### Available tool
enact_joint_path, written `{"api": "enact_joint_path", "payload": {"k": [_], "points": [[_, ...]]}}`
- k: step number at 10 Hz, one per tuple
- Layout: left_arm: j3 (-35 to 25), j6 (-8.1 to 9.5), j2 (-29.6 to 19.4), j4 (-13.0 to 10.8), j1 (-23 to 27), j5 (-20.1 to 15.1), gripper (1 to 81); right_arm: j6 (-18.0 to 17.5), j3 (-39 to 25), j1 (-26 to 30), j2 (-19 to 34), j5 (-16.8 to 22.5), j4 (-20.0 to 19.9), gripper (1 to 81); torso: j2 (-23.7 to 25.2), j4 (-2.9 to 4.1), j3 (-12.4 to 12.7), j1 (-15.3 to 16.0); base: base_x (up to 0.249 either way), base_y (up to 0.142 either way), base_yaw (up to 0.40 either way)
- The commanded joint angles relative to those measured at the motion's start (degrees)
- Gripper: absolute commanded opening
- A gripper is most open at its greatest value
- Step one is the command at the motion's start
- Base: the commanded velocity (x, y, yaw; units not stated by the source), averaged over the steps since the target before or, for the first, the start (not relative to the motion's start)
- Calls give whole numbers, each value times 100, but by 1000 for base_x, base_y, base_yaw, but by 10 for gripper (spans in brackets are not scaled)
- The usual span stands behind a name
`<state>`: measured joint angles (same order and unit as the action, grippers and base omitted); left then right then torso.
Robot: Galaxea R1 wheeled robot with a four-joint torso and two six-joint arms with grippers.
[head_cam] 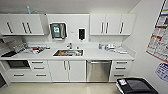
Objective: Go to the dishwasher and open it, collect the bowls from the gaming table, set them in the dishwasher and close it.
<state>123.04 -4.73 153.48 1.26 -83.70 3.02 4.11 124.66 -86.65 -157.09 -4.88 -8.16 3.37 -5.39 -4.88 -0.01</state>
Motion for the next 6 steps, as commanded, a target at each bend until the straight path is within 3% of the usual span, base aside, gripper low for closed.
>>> {"api": "enact_joint_path", "payload": {"k": [1, 6], "points": [[-105, -28, -115, 33, 288, -285, 811, 29, -92, 293, 87, 312, -19, 811, 0, 0, 0, 1, 125, 0, 0], [-105, -28, -124, 41, 288, -285, 811, 20, -83, 283, 79, 303, -28, 811, 0, 0, 0, 1, 125, 0, 0]]}}
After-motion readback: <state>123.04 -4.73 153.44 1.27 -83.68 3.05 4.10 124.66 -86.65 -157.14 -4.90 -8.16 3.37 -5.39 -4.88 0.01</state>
